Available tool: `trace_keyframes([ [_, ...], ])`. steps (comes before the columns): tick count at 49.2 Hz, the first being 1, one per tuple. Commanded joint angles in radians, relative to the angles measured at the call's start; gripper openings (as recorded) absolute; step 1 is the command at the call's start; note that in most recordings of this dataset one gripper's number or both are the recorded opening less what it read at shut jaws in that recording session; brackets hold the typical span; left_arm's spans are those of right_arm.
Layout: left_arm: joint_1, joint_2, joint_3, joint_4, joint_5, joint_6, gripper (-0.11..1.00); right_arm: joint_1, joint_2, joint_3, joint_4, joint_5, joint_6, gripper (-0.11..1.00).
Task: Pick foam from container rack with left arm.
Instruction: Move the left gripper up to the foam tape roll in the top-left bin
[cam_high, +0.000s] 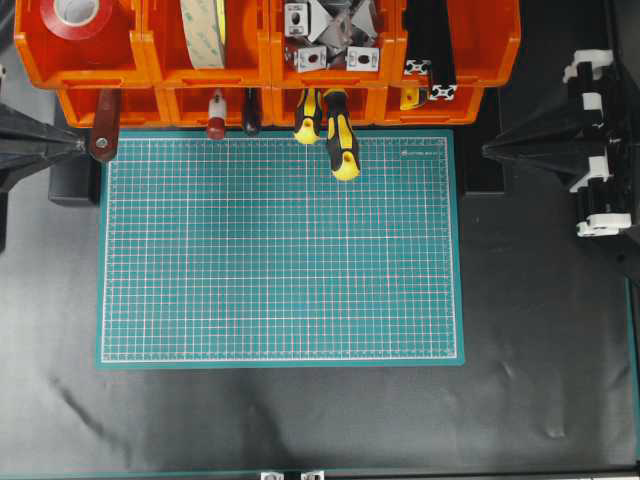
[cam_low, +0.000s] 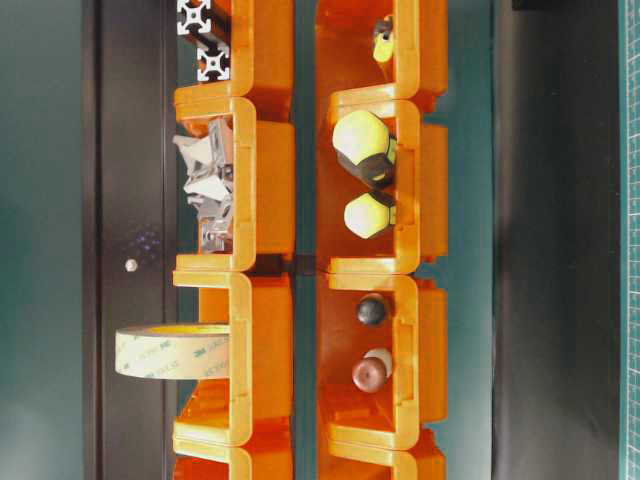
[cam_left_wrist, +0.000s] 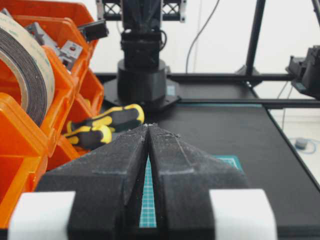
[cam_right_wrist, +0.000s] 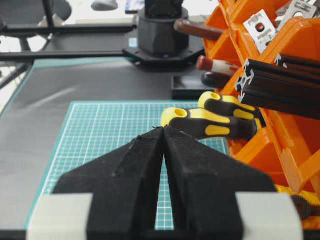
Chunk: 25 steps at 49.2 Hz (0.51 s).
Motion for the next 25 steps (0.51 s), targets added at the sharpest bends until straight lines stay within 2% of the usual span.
trace_keyframes([
  [1, 0.008, 0.011, -0.063, 0.049, 0.035, -0.049, 0.05, 0.002, 0.011, -0.031, 0.003, -0.02, 0.015, 0.02],
  [5, 0.012, 0.011, -0.112, 0.048, 0.106, -0.12, 0.03, 0.003, 0.008, -0.031, 0.026, -0.025, 0.025, 0.01],
  [7, 0.012, 0.011, -0.143, 0.049, 0.143, -0.164, 0.0, 0.003, 0.009, -0.029, 0.029, -0.023, 0.037, 0.0],
  [12, 0.018, 0.012, -0.233, 0.049, 0.249, -0.291, 0.0, 0.003, 0.011, -0.029, 0.029, -0.023, 0.069, 0.0],
  [20, 0.061, 0.04, -0.416, 0.049, 0.46, -0.528, 0.0, 0.003, 0.011, -0.029, 0.028, -0.02, 0.104, 0.0],
  [25, 0.118, 0.089, -0.543, 0.052, 0.591, -0.724, 0.0, 0.003, 0.011, -0.029, 0.029, -0.017, 0.106, 0.0],
])
